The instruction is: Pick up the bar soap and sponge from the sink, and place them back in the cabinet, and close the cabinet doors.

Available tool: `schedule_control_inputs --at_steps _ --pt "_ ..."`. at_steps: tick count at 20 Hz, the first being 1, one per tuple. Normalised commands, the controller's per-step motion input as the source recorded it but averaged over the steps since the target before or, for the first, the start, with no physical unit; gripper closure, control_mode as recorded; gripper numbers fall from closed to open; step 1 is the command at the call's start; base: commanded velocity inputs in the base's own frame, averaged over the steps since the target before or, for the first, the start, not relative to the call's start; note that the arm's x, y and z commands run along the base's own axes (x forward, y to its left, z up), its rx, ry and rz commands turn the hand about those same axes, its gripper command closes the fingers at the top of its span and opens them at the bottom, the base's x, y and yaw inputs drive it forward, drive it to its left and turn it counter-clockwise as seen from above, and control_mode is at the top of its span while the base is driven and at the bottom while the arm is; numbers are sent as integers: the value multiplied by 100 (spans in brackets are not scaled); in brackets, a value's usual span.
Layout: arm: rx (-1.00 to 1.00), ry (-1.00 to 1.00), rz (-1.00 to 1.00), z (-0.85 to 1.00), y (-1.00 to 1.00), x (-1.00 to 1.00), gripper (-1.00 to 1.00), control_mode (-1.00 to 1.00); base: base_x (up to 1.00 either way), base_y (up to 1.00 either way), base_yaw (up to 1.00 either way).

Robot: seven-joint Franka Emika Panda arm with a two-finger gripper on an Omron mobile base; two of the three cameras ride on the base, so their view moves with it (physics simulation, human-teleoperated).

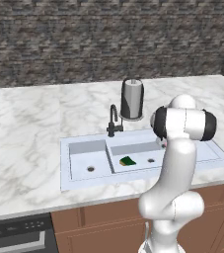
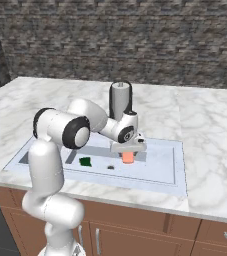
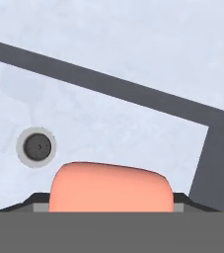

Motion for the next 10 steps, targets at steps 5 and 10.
schedule_control_inputs --at_steps 5,10 --pt "0 -7 0 60 0 -34 100 -100 0 0 0" --pt "0 -10 0 59 8 -41 100 -100 0 0 0"
